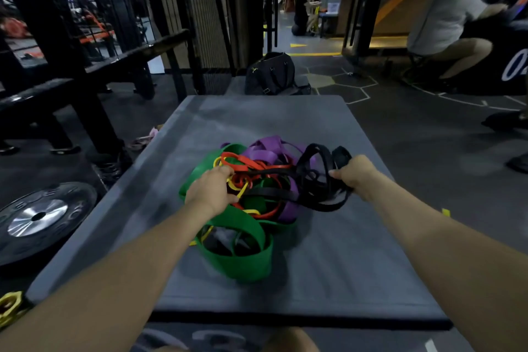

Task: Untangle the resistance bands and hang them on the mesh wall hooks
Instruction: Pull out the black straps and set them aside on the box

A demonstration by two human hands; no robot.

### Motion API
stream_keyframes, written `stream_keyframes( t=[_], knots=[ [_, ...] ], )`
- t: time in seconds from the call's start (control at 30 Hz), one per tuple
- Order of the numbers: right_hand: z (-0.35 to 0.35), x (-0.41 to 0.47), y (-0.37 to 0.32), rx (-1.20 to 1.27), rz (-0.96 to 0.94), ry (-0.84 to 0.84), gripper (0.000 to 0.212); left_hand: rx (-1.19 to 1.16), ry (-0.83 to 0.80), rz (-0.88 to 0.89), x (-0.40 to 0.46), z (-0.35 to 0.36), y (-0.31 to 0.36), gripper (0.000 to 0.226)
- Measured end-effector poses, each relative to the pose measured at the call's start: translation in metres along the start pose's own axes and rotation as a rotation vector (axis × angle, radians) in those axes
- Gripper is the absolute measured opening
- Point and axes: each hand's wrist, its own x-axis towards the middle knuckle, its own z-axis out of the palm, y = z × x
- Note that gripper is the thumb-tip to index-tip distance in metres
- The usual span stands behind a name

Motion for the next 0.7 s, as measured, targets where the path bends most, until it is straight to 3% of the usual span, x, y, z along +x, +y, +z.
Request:
stream_keyframes(
  t=[0.1,0.2,0.3,0.47,0.7],
  knots=[
    [-0.004,-0.006,-0.008,-0.230,-0.071,0.121,0.032,-0.029,0.030,0.015,0.000,-0.002,0.001,0.062],
    [0.000,-0.013,-0.024,-0.391,-0.284,0.220,0.033,-0.056,0.057,0.024,-0.001,-0.005,0.000,0.060],
    [0.019,-0.019,-0.040,-0.412,-0.465,0.115,0.030,-0.059,0.056,0.032,-0.002,-0.007,-0.003,0.060],
    [0.062,-0.037,-0.061,-0.514,-0.610,-0.097,0.032,-0.117,0.040,-0.015,-0.002,-0.005,-0.014,0.060],
    [0.099,-0.027,-0.057,-0.797,-0.644,-0.205,0.072,-0.096,0.035,-0.029,-0.001,-0.002,-0.031,0.045]
  ],
)
